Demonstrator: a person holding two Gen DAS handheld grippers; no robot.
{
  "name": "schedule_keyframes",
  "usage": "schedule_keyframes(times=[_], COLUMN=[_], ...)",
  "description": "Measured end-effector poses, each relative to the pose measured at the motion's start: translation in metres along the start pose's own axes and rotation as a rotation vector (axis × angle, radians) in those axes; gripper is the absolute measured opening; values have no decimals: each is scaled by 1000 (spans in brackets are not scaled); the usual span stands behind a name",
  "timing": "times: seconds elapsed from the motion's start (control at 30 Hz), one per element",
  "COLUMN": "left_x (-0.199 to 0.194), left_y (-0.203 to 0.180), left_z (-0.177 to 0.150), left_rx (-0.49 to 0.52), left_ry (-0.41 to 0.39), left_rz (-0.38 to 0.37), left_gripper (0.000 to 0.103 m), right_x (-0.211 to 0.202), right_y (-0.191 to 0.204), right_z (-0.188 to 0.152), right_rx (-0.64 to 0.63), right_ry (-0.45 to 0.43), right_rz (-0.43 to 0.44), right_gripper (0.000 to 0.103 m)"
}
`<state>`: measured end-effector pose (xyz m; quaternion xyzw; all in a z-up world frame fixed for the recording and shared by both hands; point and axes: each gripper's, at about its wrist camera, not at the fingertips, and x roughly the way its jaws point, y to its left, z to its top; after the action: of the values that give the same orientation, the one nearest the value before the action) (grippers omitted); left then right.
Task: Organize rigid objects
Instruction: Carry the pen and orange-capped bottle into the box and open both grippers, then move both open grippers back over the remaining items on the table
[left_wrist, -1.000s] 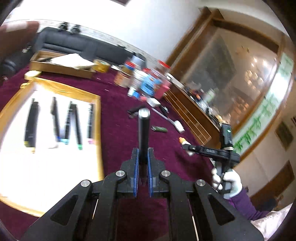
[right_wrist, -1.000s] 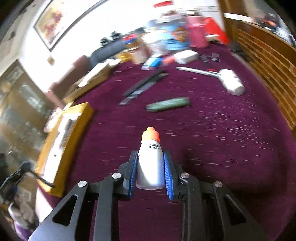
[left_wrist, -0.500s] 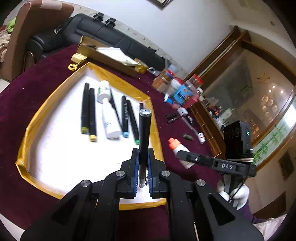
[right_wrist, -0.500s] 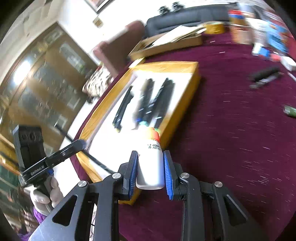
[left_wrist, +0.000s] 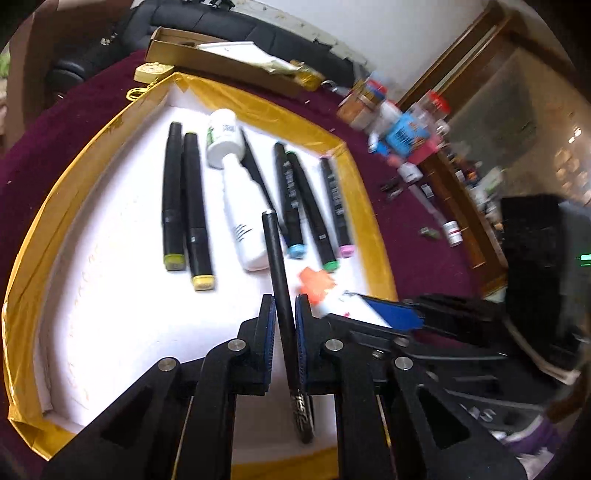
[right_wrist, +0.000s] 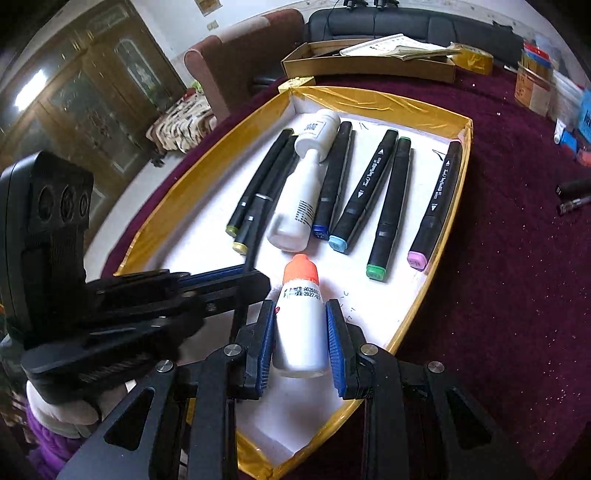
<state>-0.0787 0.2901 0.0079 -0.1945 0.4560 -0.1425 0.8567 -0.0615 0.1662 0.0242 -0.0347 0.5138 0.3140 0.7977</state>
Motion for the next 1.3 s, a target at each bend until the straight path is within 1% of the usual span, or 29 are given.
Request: schedule_keyframes(times=[0.07,0.13,0.2,0.23,0.3,0.37,0.43,0.53,0.6,0.63,0.67,0.7,0.8,0.9,1.03,1.07,1.17,1.23,1.3], left_x=[1,-5,-13,-19,-29,-37,-45,-57,-60,-60,-58,-53,-40,-21,6,13,40,58,76], left_y=[0,1,0,0,1,0,-4,-23,-45,-54,-68,-81,-112,-140,-173,-179,-196,-204,-212], left_z=[-4,-8,-10,-11,-13,-15,-16,-18,-19,-19,-20,-21,-24,-27,-35,-36,-38,-38,-37], left_rx=[-11,-18,-17,-18,-34,-50,-56,-35,9,25,56,88,152,201,270,280,286,279,281], left_ry=[-8,-31,-57,-73,-95,-112,-136,-182,-201,-202,-198,-188,-175,-117,-66,-57,-12,17,34], left_rz=[12,23,53,73,80,78,84,51,27,21,7,-8,-2,-35,-42,-42,-50,-63,-53], left_gripper=[9,15,27,31,46,48,48,49,58,61,63,63,66,66,66,66,66,66,66], right_x=[-1,-3,-6,-8,-12,-18,-27,-41,-55,-57,-66,-71,-88,-105,-129,-136,-154,-168,-179], right_y=[1,2,2,2,2,3,1,-9,-19,-22,-31,-37,-64,-98,-153,-172,-214,-238,-256], right_z=[2,2,2,1,0,-2,-7,-13,-20,-20,-26,-28,-42,-58,-81,-89,-106,-116,-124], right_rx=[-15,-23,-24,-24,-30,-36,-35,-17,6,13,28,38,74,119,234,276,366,418,457], right_ry=[-10,-22,-34,-37,-55,-75,-101,-155,-189,-200,-219,-229,-252,-270,-292,-294,-307,-322,-335], right_rz=[-25,-52,-58,-54,-55,-56,-47,-30,-31,-33,-38,-44,-92,-145,-201,-225,-279,-313,-341], right_gripper=[24,24,25,26,29,36,37,37,37,37,37,37,39,40,40,40,40,40,40])
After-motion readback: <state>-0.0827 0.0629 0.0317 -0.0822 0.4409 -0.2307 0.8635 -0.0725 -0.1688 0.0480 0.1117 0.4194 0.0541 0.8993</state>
